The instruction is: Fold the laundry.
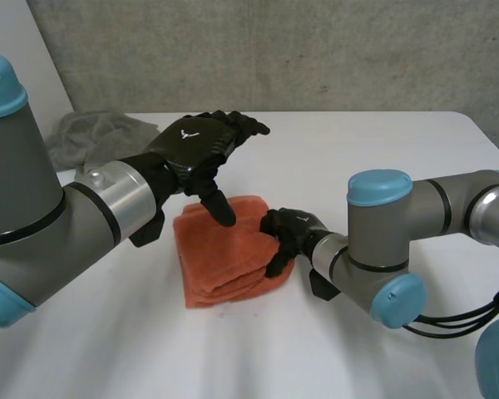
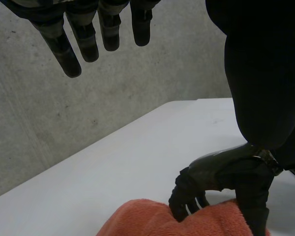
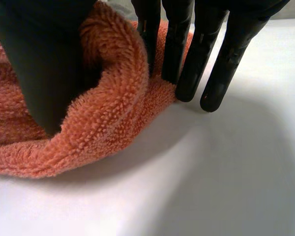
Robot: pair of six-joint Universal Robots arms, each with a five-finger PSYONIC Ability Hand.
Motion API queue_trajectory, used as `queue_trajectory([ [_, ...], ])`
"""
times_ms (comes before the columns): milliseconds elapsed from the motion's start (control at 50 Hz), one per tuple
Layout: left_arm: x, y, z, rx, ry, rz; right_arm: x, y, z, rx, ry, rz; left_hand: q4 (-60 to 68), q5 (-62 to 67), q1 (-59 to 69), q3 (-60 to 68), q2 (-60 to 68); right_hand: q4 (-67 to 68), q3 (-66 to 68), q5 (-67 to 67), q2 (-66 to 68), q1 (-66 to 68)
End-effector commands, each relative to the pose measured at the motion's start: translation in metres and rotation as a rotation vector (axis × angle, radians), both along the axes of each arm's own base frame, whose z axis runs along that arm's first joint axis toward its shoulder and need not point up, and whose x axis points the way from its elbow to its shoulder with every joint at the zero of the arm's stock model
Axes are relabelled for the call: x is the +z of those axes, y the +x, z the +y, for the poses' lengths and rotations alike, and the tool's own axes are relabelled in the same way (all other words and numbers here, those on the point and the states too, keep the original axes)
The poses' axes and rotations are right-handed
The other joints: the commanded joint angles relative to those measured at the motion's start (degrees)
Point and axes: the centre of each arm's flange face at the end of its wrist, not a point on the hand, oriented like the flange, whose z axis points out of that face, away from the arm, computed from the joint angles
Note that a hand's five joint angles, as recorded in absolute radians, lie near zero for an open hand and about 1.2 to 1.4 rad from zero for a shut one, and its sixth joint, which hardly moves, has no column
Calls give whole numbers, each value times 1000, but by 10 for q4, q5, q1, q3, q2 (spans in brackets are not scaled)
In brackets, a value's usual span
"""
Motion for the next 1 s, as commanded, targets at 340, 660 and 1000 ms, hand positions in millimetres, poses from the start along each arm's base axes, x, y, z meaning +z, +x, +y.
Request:
queue_trajectory([
  [340, -4, 1, -3, 7, 6, -4, 31, 1, -58, -25, -207, -22, -9, -17, 5, -1, 2, 415, 415, 446, 416, 480],
  [660, -10, 0, -5, 9, 22, -15, 28, -150, -219, -501, -294, 92, -7, -15, 7, 1, 4, 415, 415, 446, 416, 480],
  [1000, -19, -2, -8, 9, 43, -26, 38, -309, -269, -992, -437, 218, -7, -15, 7, 1, 4, 415, 415, 446, 416, 480],
])
